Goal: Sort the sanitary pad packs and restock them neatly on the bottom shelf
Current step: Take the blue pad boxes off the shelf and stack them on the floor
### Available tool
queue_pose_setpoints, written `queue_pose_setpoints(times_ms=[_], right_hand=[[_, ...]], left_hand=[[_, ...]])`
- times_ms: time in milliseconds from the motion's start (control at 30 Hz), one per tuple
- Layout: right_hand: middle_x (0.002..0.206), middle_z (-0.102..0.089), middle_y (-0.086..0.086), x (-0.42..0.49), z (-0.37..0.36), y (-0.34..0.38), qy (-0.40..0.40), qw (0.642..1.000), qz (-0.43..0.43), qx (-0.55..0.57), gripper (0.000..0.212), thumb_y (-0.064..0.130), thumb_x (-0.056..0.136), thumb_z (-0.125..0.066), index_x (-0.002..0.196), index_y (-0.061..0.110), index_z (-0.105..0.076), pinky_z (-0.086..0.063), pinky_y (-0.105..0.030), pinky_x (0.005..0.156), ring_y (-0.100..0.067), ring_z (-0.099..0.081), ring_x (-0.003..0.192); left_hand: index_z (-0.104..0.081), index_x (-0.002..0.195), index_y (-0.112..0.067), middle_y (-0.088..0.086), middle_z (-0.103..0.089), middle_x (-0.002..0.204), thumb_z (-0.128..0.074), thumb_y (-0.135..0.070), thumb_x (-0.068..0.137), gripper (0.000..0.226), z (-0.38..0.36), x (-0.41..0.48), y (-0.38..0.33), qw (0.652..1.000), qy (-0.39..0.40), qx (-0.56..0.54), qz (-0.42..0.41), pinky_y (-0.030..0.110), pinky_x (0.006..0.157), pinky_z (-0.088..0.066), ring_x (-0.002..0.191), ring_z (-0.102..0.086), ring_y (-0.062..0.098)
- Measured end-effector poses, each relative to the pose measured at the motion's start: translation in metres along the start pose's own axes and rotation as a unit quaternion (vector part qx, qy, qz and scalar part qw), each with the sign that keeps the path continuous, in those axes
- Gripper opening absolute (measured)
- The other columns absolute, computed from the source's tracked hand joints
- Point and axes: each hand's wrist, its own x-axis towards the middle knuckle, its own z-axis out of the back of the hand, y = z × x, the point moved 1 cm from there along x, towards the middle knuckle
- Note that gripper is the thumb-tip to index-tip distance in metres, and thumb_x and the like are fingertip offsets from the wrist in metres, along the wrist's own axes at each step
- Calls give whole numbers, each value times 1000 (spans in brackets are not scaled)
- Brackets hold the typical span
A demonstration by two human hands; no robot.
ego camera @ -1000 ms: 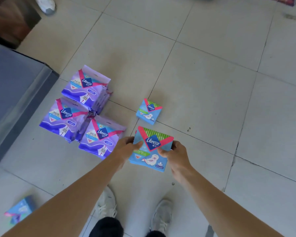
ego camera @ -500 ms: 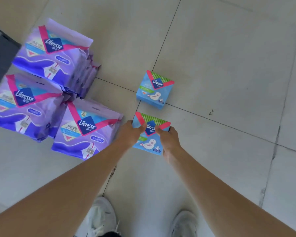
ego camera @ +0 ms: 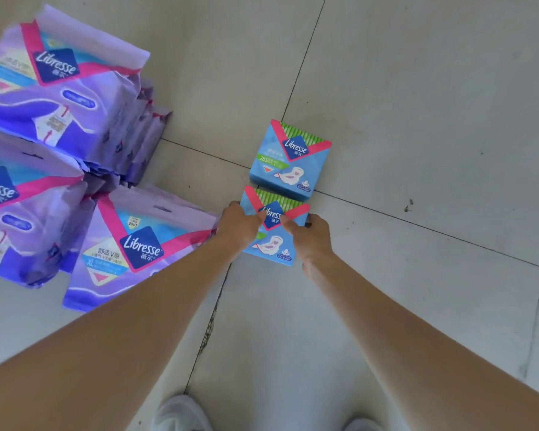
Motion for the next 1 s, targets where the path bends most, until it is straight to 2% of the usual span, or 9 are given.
queue_pose_setpoints(times_ms=[167,233,333,400,533,600,733,867,1000], right_hand=[[101,-71,-16,-1,-1,2,-21,1000,-8,-9,44,34,77,-74,103,1,-60,-58,-44,81,-31,-70,88],[98,-70,-14,-10,2,9,-15,999,-25,-14,42,37,79,-73,96,1,-58,-56,-33,65,-27,-69,80],[71,-47,-2,-35,18,26,-30,996,-40,-72,39,38,88,-62,73,11,-37,-30,-21,48,-14,-47,59],[71,-38,0,-59,32,41,-38,989,-27,-138,36,39,92,-54,82,8,-39,-27,-24,51,-17,-42,64],[100,-52,-6,-118,59,89,-16,967,8,-255,31,40,95,-46,100,10,-51,-35,-27,78,-25,-50,98],[92,-53,-2,-150,67,125,12,949,35,-313,28,40,96,-44,87,15,-53,-35,-27,77,-24,-50,97],[68,-45,2,-231,60,216,68,900,115,-416,31,35,94,-46,71,15,-43,-33,-27,57,-23,-49,79],[67,-43,-4,-322,33,303,142,830,237,-485,31,25,89,-49,64,14,-35,-32,-30,59,-25,-44,72],[59,-35,0,-412,6,367,185,761,315,-537,35,19,85,-50,57,17,-29,-31,-29,56,-24,-37,67]], left_hand=[[-44,126,0,18,-51,129,-62,-26,89,49,-3,-4,-11,999,-24,32,-24,43,99,-45,116,-54,34],[-42,128,0,19,-48,130,-61,-24,89,50,-1,-13,-17,994,-36,81,-59,42,101,-43,119,-51,33],[-42,129,1,19,-46,131,-51,-21,94,42,12,-36,-31,983,-61,150,-89,39,101,-38,122,-46,32],[-44,128,-1,18,-47,131,-46,-15,94,37,29,-56,-41,981,-92,147,-89,38,97,-37,120,-47,33],[-55,121,-6,13,-56,126,-46,-11,89,33,80,-106,-61,987,-108,105,-56,33,88,-43,114,-53,33],[-59,117,-8,11,-59,123,-50,-13,87,31,115,-137,-76,990,-103,82,-51,31,89,-47,112,-56,32],[-62,111,-6,14,-65,112,-49,-15,89,27,198,-209,-113,988,-122,78,-46,32,84,-48,105,-60,33],[-63,112,-4,13,-65,113,-50,-22,92,30,277,-278,-137,986,-102,126,-26,31,85,-49,106,-61,30],[-66,109,-5,13,-67,110,-51,-20,90,29,351,-352,-149,981,-156,111,-6,35,87,-53,103,-63,30]])
